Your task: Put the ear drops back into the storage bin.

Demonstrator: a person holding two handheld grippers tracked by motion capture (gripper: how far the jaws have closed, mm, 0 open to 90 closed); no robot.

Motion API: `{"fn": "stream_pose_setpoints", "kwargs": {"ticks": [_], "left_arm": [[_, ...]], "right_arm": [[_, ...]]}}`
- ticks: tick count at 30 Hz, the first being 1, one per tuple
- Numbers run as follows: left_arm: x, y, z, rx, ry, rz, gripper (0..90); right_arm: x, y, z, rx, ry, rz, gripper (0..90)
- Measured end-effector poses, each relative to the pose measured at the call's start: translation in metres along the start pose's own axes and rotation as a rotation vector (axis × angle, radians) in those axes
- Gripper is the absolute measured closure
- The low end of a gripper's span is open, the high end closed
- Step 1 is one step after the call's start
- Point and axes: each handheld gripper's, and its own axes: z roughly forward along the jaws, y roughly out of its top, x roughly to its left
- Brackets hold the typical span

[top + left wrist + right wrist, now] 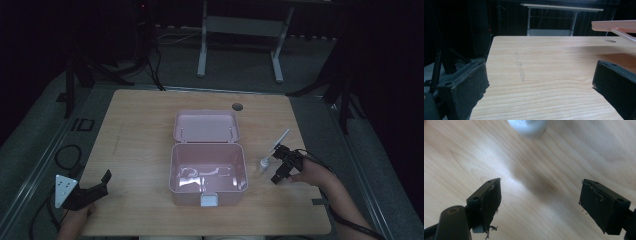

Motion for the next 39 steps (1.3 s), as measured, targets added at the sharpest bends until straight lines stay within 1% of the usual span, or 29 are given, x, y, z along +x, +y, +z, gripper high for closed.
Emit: {"fn": "stream_pose_setpoints", "kwargs": {"ticks": [2, 6, 10, 12, 15, 19, 20, 21, 23, 25, 26, 29, 30, 31, 32, 33, 34, 36, 38, 39], "left_arm": [[0.0, 0.0, 0.0, 0.0, 0.0, 0.001, 0.4], [0.0, 0.0, 0.0, 0.0, -0.002, 0.0, 0.4], [0.0, 0.0, 0.0, 0.0, -0.002, 0.001, 0.4], [0.0, 0.0, 0.0, 0.0, -0.002, 0.001, 0.4], [0.0, 0.0, 0.0, -0.001, -0.003, 0.0, 0.4], [0.0, 0.0, 0.0, 0.0, -0.004, 0.001, 0.4], [0.0, 0.0, 0.0, 0.0, -0.004, 0.001, 0.4], [0.0, 0.0, 0.0, 0.0, -0.004, 0.001, 0.4], [0.0, 0.0, 0.0, -0.001, -0.004, 0.002, 0.4], [0.0, 0.0, 0.0, -0.001, -0.004, 0.002, 0.4], [0.0, 0.0, 0.0, -0.001, -0.005, 0.002, 0.4], [0.0, 0.0, 0.0, -0.001, -0.004, 0.002, 0.4], [0.0, 0.0, 0.0, -0.001, -0.004, 0.002, 0.4], [0.0, 0.0, 0.0, -0.001, -0.005, 0.002, 0.4], [0.0, 0.0, 0.0, -0.001, -0.004, 0.002, 0.4], [0.0, 0.0, 0.0, -0.001, -0.004, 0.002, 0.4], [0.0, 0.0, 0.0, -0.001, -0.004, 0.002, 0.4], [0.0, 0.0, 0.0, 0.0, -0.004, 0.001, 0.4], [0.0, 0.0, 0.0, 0.0, -0.004, 0.001, 0.4], [0.0, 0.0, 0.0, 0.0, -0.004, 0.001, 0.4]], "right_arm": [[0.001, 0.005, 0.001, -0.003, 0.01, 0.001, 17.2], [0.005, 0.015, 0.004, 0.007, 0.012, -0.01, 17.2], [0.008, 0.024, 0.006, 0.002, 0.017, -0.012, 17.2], [0.009, 0.028, 0.007, 0.002, 0.017, -0.018, 19.5], [0.009, 0.035, 0.009, -0.001, 0.021, -0.01, 21.0], [0.009, 0.043, 0.011, 0.003, 0.001, -0.02, 23.1], [0.009, 0.045, 0.012, 0.006, -0.003, -0.014, 23.2], [0.009, 0.047, 0.013, 0.012, -0.001, -0.02, 23.3], [0.01, 0.049, 0.015, 0.026, -0.009, -0.024, 26.6], [0.01, 0.052, 0.018, 0.027, -0.013, -0.025, 27.5], [0.01, 0.053, 0.019, 0.03, -0.013, -0.019, 29.6], [0.011, 0.056, 0.021, 0.033, -0.006, -0.022, 34.3], [0.012, 0.057, 0.022, 0.036, -0.011, -0.028, 37.1], [0.012, 0.058, 0.023, 0.038, -0.015, -0.029, 42.1], [0.013, 0.058, 0.024, 0.038, -0.014, -0.027, 44.4], [0.013, 0.058, 0.024, 0.038, -0.014, -0.027, 44.4], [0.014, 0.059, 0.024, 0.038, -0.023, -0.034, 56.0], [0.014, 0.06, 0.024, 0.038, -0.018, -0.043, 58.9], [0.015, 0.06, 0.024, 0.044, -0.022, -0.059, 59.2], [0.015, 0.06, 0.024, 0.044, -0.022, -0.059, 59.2]]}}
